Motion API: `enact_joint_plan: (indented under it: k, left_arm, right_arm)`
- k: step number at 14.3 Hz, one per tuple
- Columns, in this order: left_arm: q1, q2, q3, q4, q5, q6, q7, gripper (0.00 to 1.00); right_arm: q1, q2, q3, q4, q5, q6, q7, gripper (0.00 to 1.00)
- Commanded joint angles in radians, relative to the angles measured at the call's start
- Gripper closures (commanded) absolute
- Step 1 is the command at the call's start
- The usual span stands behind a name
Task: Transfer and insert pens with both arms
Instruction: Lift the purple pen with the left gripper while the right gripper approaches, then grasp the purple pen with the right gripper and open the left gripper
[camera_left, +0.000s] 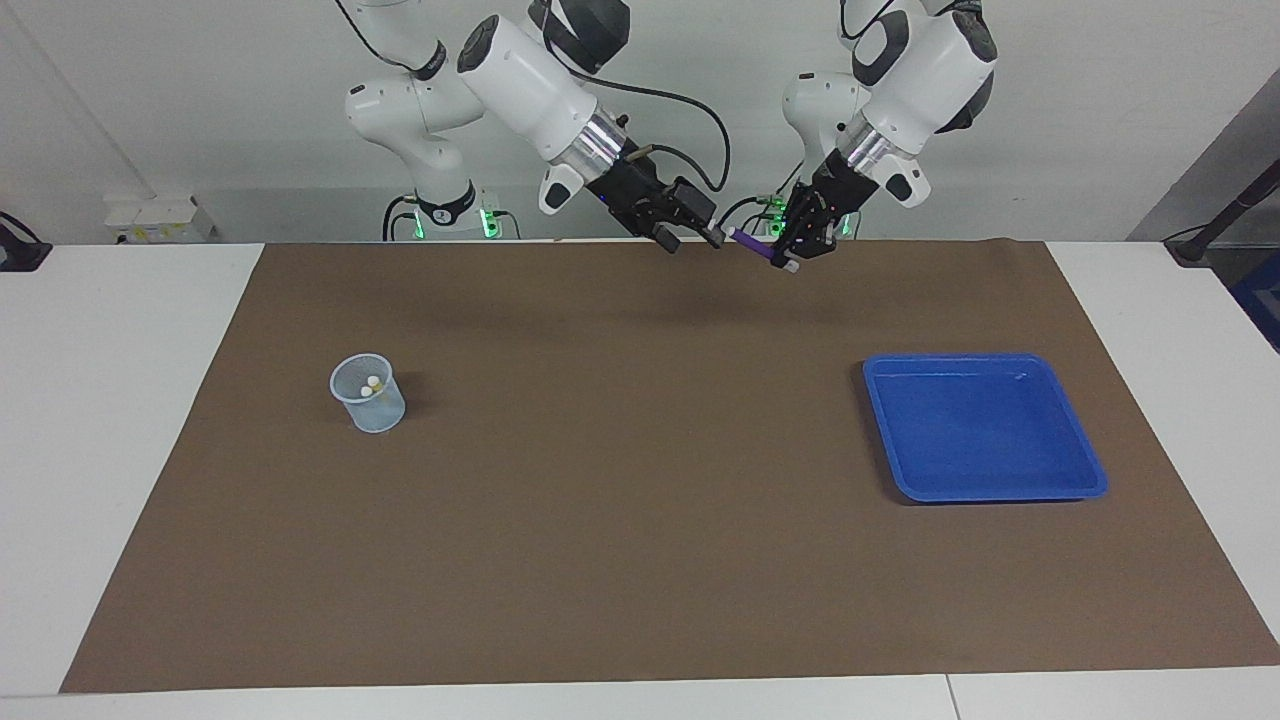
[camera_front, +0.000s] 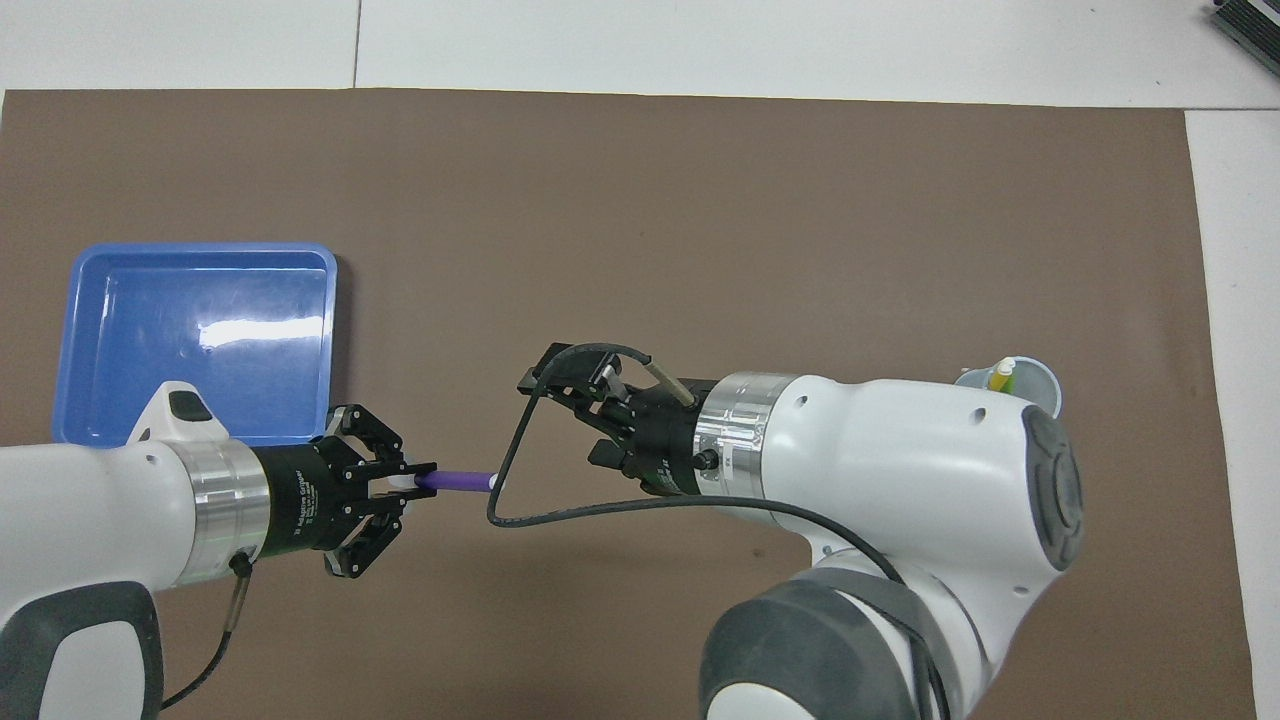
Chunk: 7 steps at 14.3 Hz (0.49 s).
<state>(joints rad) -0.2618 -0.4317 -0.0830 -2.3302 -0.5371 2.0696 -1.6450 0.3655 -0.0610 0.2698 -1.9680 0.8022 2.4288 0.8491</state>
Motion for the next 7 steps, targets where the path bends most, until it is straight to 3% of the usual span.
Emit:
enact_joint_plan:
  k: [1,7]
  left_arm:
    - [-0.014,-0.039,-0.014,-0.055,-0.017,0.058,-0.073,1.00]
    - [-0.014,-0.047,-0.029,-0.067,-0.015,0.064,-0.087,1.00]
  right_arm:
    - [0.068,0.000,0.000,-0.015,0.022,0.093,0.082,0.00]
    - [0.121,-0.013,-0.001,-0.077,0.020,0.131,0.025,0.00]
